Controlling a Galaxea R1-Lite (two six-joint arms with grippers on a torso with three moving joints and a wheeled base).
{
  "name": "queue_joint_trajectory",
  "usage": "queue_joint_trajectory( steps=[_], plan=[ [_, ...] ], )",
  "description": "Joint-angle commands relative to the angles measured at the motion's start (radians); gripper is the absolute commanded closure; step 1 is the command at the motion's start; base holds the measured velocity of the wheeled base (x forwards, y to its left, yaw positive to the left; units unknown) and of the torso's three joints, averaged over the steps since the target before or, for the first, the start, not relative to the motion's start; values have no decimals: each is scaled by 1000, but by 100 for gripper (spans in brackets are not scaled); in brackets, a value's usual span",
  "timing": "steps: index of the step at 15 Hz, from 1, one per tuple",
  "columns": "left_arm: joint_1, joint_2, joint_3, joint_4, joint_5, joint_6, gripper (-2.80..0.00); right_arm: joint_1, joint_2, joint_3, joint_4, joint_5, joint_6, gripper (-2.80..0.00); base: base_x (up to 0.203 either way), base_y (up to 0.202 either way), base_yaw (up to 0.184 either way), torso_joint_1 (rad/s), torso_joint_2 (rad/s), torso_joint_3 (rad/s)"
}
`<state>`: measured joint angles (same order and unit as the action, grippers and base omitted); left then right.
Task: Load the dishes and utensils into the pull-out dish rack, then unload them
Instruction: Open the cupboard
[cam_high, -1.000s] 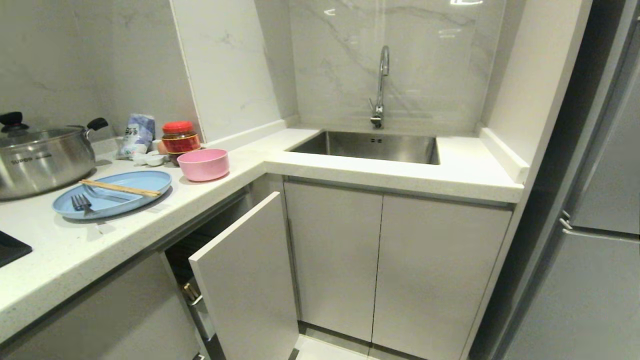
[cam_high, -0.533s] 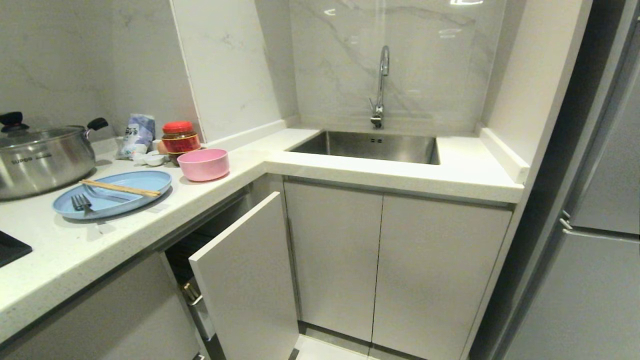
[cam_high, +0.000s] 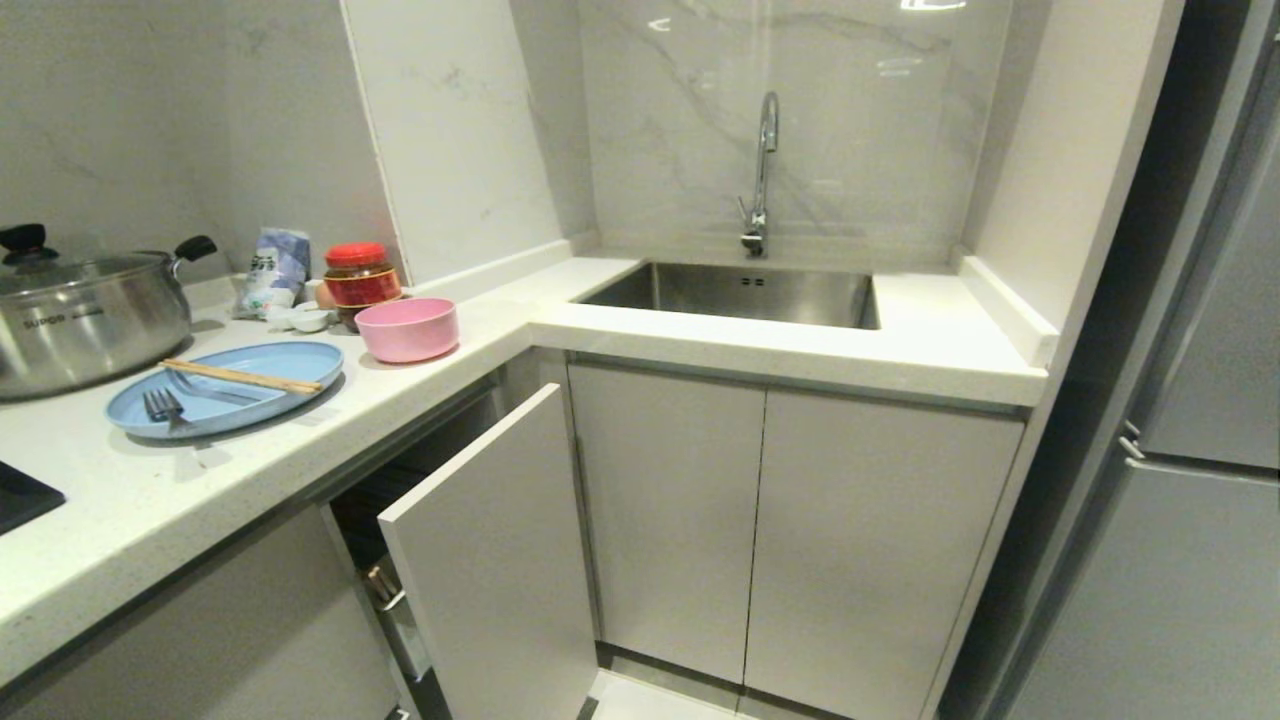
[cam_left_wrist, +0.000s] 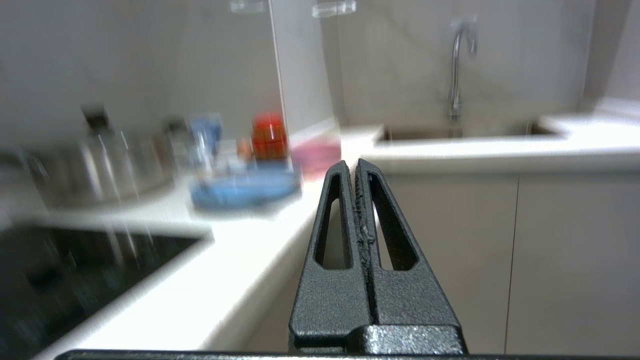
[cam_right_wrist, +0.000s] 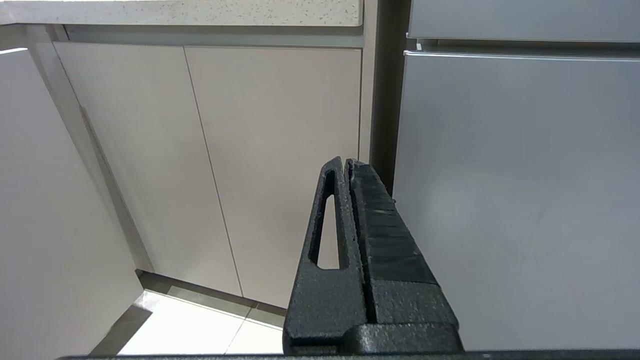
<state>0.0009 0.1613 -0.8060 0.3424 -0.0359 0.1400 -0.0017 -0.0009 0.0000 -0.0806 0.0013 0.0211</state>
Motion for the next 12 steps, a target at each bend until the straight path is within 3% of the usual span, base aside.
queue_joint_trajectory(
  steps=[1,5,9,12],
  plan=[
    [-9,235,-208,19,-2,10,0,0,-1,26,-1,0,0,0,0,0,0,0,0,0],
    [-38,518,-409,31,-4,38,0,0,-1,26,-1,0,0,0,0,0,0,0,0,0],
    [-75,753,-425,12,-9,28,0,0,-1,26,-1,0,0,0,0,0,0,0,0,0],
    [-177,885,-387,19,-4,15,0,0,-1,26,-1,0,0,0,0,0,0,0,0,0]
  ],
)
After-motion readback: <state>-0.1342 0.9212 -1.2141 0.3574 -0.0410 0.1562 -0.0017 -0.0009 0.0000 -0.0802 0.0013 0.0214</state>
